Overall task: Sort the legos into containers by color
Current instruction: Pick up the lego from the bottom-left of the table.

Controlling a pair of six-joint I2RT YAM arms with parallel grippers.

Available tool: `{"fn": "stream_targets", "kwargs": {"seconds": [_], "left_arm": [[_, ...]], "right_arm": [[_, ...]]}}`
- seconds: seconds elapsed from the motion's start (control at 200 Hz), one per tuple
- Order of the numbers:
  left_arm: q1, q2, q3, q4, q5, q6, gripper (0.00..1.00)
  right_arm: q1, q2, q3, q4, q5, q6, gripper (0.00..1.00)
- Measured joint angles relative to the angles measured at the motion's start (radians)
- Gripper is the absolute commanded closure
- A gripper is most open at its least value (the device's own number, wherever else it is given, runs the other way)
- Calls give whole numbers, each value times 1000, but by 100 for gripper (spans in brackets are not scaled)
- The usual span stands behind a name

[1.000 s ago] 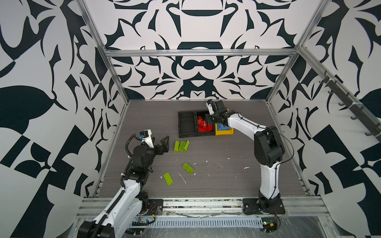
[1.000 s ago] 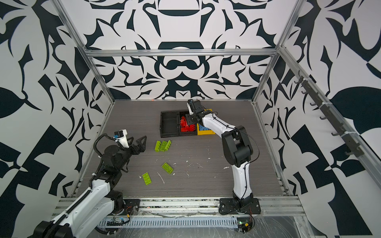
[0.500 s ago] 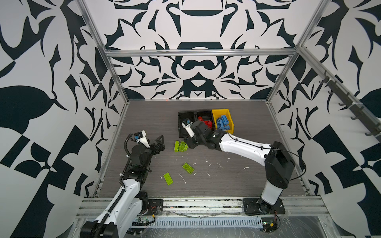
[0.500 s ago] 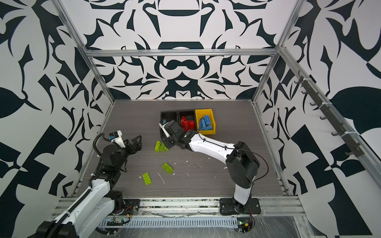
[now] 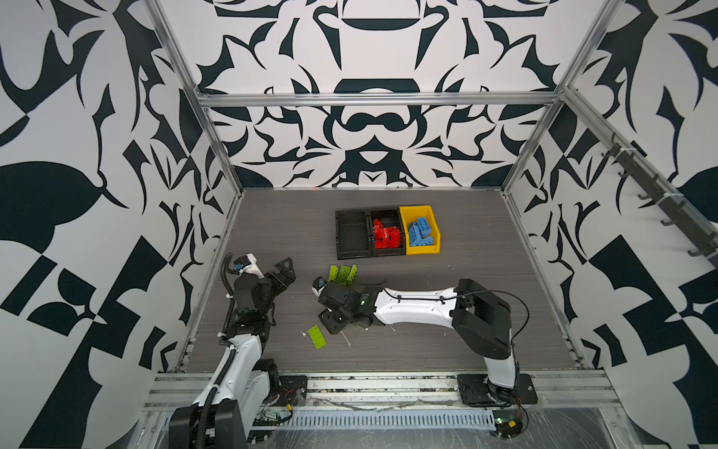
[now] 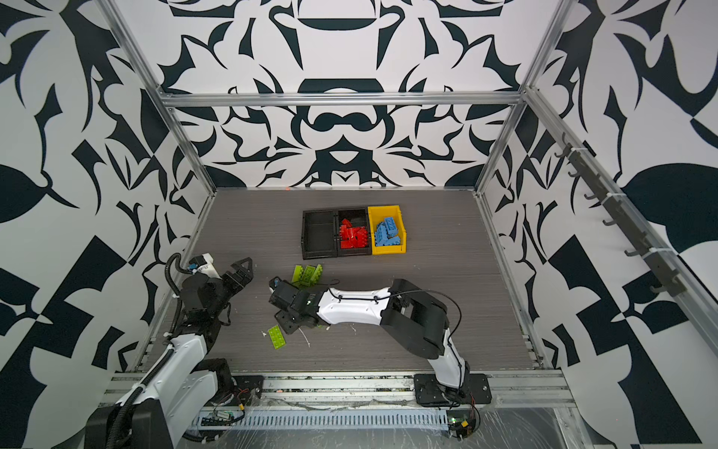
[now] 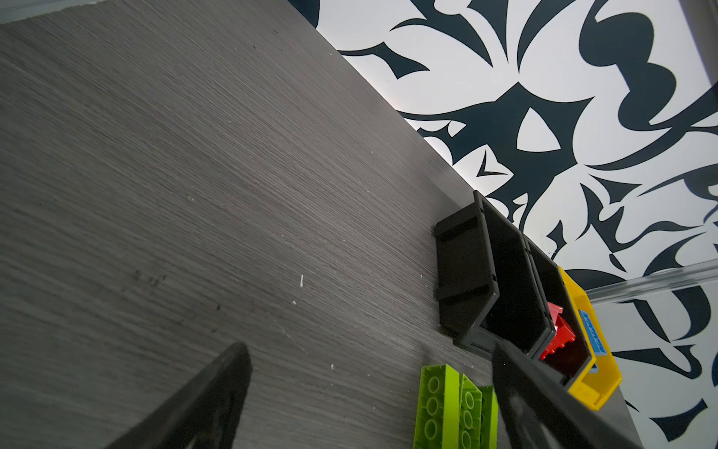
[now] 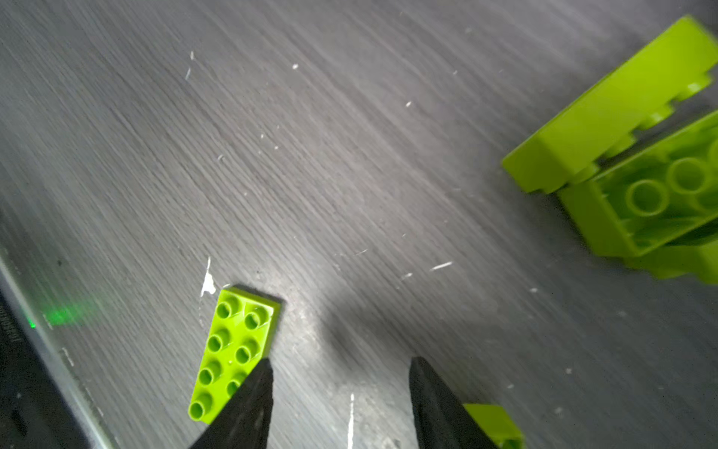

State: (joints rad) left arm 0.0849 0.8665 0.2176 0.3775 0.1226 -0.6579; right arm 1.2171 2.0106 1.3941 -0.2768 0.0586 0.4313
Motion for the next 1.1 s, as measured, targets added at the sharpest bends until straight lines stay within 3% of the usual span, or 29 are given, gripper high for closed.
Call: {"fn": "stream_targets", "kwargs": {"seconds": [0.46, 1.1], "left_arm": [[22, -51, -11, -19, -25, -45, 0], [23, -89, -17, -115, -82, -69, 1]], "right_arm": [[65, 40, 99, -64, 35, 86, 40], [94, 154, 182, -119, 29, 94, 39]]}}
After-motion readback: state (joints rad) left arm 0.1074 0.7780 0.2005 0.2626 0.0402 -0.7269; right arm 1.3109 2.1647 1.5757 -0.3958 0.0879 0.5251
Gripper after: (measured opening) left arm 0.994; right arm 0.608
